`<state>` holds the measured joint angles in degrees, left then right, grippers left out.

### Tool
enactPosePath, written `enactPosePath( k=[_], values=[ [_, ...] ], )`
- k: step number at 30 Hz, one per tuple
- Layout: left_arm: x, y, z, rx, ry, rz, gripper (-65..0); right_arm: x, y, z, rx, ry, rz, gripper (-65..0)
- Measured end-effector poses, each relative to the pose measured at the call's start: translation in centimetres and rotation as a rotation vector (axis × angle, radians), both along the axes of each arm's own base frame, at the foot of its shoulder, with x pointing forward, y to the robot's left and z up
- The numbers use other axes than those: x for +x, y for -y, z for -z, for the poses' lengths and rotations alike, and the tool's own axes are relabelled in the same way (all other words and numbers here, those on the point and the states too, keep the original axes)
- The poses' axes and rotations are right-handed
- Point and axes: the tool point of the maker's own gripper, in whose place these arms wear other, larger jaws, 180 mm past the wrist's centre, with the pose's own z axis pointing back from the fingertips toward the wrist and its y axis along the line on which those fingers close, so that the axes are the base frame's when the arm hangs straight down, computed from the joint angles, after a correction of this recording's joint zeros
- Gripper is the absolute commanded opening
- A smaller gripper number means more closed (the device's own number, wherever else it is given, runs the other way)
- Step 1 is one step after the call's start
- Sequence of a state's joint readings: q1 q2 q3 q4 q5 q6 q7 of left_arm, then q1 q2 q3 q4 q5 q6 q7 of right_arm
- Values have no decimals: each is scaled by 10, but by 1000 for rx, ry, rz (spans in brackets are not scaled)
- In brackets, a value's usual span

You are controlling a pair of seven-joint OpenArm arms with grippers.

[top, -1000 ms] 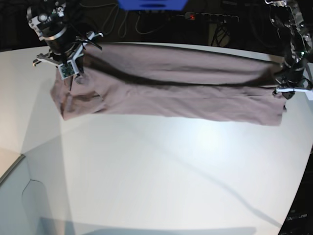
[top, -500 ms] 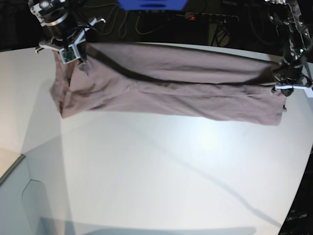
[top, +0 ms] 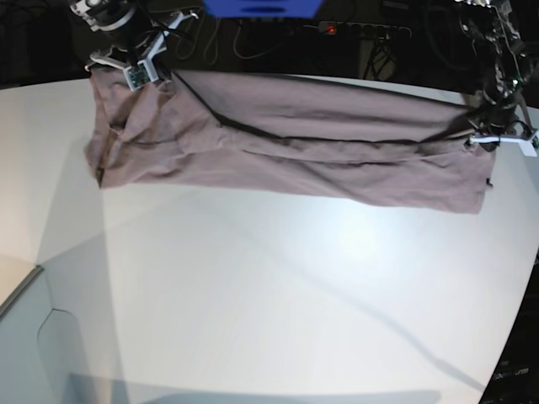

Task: Layout the t-shirt on the table in an organized manner, then fold the t-shirt properly
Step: 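Hold both strip ends with both grippers and tug the strip taut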

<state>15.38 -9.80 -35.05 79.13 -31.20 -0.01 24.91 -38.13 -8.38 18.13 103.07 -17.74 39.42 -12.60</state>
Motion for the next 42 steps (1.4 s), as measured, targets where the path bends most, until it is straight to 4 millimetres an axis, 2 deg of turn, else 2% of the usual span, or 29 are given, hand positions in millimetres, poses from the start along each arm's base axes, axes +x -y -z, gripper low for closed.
enactPosePath(
  k=[4, 7, 10, 19, 21, 27, 29, 32, 35, 39, 42],
  values=[
    [1, 0, -2, 4, 6, 3, -650, 7, 2, -1, -4, 12, 4, -650],
    [1, -1, -4, 9, 6, 6, -650, 15, 14, -6, -20, 44, 32, -650],
    [4, -3, -9, 20, 19, 11, -650, 10, 23, -4, -43, 25, 35, -650],
    [4, -4, -8, 19, 16, 10, -648, 11, 27, -4, -58, 24, 19, -650],
    [4, -4, -8, 19, 16, 10, -607, 11, 29, -4, -64, 24, 9, -620],
    [4, -2, -7, 12, 14, 10, -414, 10, 38, -6, -85, 24, 21, -500],
    [4, -2, -7, 13, 13, 9, -380, 10, 50, -10, -108, 33, 43, -454],
    [3, -3, -6, 14, 11, 7, -372, 12, 66, -14, -140, 42, 77, -395],
    [3, -1, -5, 8, 10, 6, -371, 36, 82, -23, -168, 94, 119, -348],
    [2, -1, -5, 9, 9, 5, -370, 78, 85, -34, -176, 138, 141, -252],
    [2, -1, -5, 9, 9, 5, -370, 100, 94, -30, -197, 92, 172, -249]
  ],
)
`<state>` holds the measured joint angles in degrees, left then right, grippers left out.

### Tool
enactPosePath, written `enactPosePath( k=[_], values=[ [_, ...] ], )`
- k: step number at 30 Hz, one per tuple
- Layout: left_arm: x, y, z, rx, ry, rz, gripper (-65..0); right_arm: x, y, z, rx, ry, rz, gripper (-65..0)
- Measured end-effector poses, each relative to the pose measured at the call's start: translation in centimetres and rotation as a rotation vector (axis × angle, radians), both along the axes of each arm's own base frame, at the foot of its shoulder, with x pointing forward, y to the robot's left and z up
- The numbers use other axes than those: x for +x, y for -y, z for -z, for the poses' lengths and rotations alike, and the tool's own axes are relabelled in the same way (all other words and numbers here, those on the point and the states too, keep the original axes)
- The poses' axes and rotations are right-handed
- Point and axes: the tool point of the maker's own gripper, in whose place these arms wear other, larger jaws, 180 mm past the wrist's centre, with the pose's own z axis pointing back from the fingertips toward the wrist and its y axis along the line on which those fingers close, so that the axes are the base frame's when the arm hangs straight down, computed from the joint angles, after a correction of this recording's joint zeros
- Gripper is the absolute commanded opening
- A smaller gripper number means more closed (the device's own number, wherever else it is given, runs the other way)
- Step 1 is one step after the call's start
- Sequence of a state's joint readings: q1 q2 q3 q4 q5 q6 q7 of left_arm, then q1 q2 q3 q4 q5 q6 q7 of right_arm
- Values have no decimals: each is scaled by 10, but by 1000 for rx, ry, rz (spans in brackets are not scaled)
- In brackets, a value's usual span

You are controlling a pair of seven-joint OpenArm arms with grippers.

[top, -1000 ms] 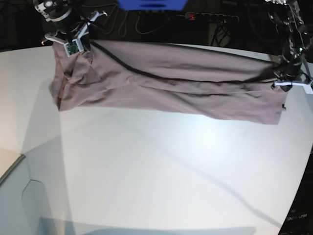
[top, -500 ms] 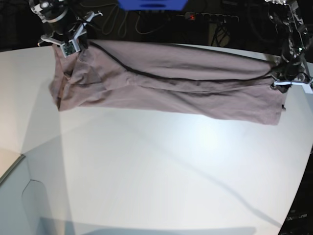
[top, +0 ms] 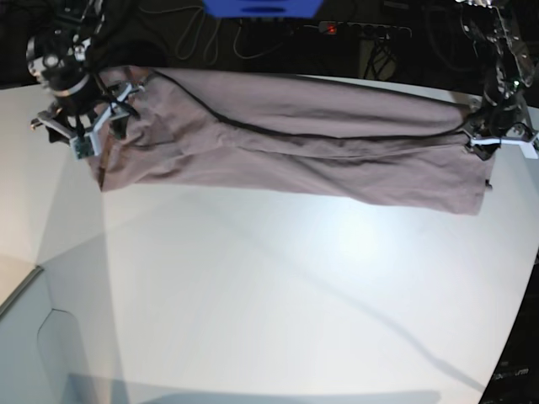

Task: Layout the t-shirt on the table in an organized manner, then fold the t-shirt properly
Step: 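Hold both strip ends with both grippers and tug the strip taut, then regrasp the strip end with the right gripper and lift the left gripper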

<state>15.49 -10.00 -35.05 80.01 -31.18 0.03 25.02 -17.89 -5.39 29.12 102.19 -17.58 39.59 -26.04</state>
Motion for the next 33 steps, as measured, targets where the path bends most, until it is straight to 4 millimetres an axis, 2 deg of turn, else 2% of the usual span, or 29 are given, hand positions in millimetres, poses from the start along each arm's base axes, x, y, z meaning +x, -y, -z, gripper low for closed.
enactPosePath(
  k=[5, 9, 12, 14, 20, 25, 33],
  values=[
    [0, 0, 0, 0, 0, -1, -370, 33, 11, 17, 25, -36, 17, -275],
    [0, 0, 0, -2, 0, -2, -370, 26, 7, 43, 64, -112, 23, -306],
    [0, 0, 0, 1, 1, -1, -370, 29, 3, 51, 90, -126, 24, -352],
    [0, 0, 0, 0, 0, -1, -370, 33, 2, 53, 98, -126, 22, -400],
    [1, 0, -1, 0, 3, -1, -370, 30, 5, 55, 94, -134, 24, -640],
    [1, 0, -1, -1, 3, -1, -370, 28, 9, 54, 93, -131, 38, -650],
    [2, 0, -1, -1, 6, -1, -370, 16, 35, 27, 41, -73, 134, -650]
  ],
)
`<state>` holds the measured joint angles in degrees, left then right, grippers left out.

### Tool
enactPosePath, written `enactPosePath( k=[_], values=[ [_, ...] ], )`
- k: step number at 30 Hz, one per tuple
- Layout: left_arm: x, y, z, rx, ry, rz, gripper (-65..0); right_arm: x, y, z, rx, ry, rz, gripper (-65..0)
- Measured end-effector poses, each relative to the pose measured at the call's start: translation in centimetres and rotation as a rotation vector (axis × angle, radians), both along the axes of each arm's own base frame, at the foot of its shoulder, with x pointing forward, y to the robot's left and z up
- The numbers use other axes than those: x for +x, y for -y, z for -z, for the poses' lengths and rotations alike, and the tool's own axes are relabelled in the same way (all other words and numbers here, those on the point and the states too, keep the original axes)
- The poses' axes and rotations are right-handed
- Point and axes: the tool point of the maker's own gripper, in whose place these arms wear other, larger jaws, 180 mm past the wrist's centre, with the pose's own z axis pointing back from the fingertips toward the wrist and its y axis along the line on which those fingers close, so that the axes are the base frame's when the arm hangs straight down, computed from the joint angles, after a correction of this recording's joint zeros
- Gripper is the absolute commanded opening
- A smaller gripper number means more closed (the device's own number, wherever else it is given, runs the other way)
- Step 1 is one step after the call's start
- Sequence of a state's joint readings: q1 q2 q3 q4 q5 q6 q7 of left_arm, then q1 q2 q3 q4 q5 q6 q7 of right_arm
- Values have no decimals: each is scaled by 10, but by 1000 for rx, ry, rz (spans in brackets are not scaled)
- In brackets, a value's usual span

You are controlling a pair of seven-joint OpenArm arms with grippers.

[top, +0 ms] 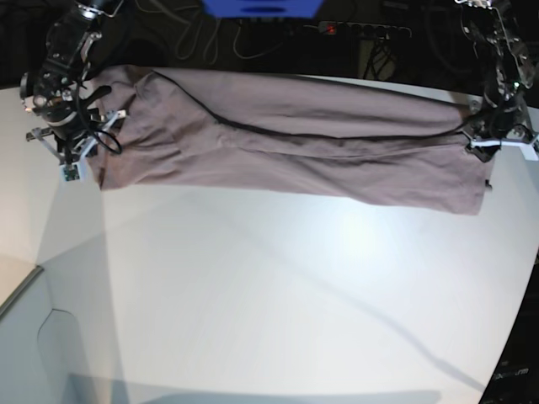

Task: Layout the t-shirt on the table in an organized manner, then fold the t-shirt properly
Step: 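Regrasp the strip end with the right gripper and lift the left gripper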

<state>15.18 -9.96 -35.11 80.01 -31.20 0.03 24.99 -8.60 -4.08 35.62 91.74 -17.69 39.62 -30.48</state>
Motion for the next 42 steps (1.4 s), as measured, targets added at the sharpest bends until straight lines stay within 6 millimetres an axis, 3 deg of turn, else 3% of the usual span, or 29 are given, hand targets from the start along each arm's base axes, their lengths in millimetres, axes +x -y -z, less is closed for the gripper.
enactPosePath(
  k=[3, 7, 11, 14, 19, 22, 26, 32, 42],
  values=[
    [5, 0, -2, 0, 11, 0, -370, -3, 7, -6, 4, 25, 53, -650],
    [6, 0, -3, -1, 14, -1, -368, -26, 2, 6, 12, -26, 59, -650],
    [6, 1, -3, -1, 15, 0, -350, -32, -18, 9, 29, -44, 26, -650],
    [12, 1, -15, 16, 44, 10, -303, -19, -42, -3, 30, 2, -61, -650],
    [15, -1, -21, 29, 55, 17, -197, -20, -67, 2, 53, -20, -127, -650],
    [10, -5, -11, 20, 29, 6, -145, -22, -76, 18, 90, -53, -139, -650],
    [1, -13, 6, 7, -26, -3, -146, -24, -82, 35, 133, -86, -131, -650],
    [7, -32, 8, 22, -40, -19, -146, -10, -79, 40, 160, -58, -135, -650],
    [4, -32, 33, -16, -83, -52, -148, -5, -80, 39, 161, -53, -136, -650]
  ],
)
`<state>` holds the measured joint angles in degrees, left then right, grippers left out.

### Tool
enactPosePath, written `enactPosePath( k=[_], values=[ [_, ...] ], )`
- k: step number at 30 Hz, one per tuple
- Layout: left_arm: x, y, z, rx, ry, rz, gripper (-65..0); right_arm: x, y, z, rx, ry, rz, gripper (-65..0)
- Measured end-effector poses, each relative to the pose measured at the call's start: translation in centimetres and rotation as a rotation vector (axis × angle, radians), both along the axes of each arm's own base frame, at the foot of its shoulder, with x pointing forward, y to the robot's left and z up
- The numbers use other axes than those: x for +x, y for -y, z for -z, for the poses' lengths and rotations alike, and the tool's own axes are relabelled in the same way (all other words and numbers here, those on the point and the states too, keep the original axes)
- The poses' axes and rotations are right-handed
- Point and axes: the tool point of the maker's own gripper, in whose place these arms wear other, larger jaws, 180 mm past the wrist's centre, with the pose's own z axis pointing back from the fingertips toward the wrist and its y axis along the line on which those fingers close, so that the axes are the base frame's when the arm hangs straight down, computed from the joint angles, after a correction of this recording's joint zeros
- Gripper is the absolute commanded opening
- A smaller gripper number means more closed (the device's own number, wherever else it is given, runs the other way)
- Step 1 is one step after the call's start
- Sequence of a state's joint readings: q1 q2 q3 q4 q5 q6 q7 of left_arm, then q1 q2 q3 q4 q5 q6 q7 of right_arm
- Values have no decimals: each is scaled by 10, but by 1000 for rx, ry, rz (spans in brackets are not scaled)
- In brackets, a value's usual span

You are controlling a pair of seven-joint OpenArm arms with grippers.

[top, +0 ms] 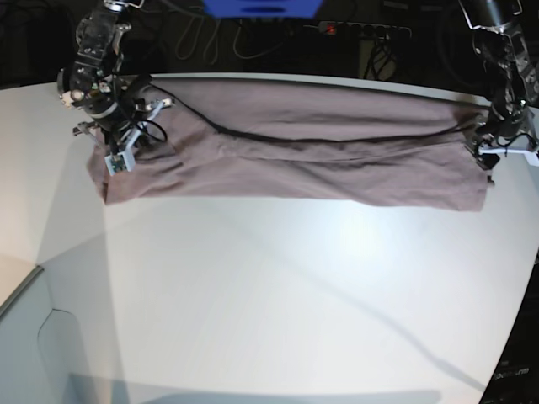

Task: Layout the t-shirt on the table in an organized manner, then fold the t-shirt properly
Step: 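Regrasp the strip end with the right gripper and lift the left gripper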

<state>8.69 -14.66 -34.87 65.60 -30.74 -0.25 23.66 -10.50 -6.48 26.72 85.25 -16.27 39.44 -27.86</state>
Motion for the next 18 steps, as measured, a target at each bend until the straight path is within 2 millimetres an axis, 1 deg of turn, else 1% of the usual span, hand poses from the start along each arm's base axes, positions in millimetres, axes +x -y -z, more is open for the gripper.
enactPosePath(
  k=[1, 2, 3, 10, 11, 13, 15, 16, 18],
  values=[
    [0, -1, 0, 4, 2, -2, -149, 1, 0, 0, -2, -1, 0, -650],
    [-1, -1, 0, 3, 1, -3, -163, 1, 1, 0, -5, -1, 0, -650],
    [-1, -1, 0, 5, 0, -3, -200, 2, 2, 0, -7, 0, -1, -650],
    [-1, 2, 4, -17, -2, -9, -630, 2, 3, 0, -9, 0, -8, -650],
    [0, 3, 4, -19, 0, -6, -650, 2, 3, 0, -9, 0, -8, -650],
    [4, 4, 3, -24, 0, -5, -637, 2, 3, 0, -10, 0, -8, -650],
    [6, 4, 1, -25, 4, -3, -650, 2, 3, 0, -9, 0, -8, -650],
    [7, 6, -2, -22, 6, 3, -650, 2, 3, 0, -9, 0, -8, -650],
    [16, 7, -20, 2, 45, 21, -650, 2, 3, 0, -10, 0, -8, -650]
  ],
)
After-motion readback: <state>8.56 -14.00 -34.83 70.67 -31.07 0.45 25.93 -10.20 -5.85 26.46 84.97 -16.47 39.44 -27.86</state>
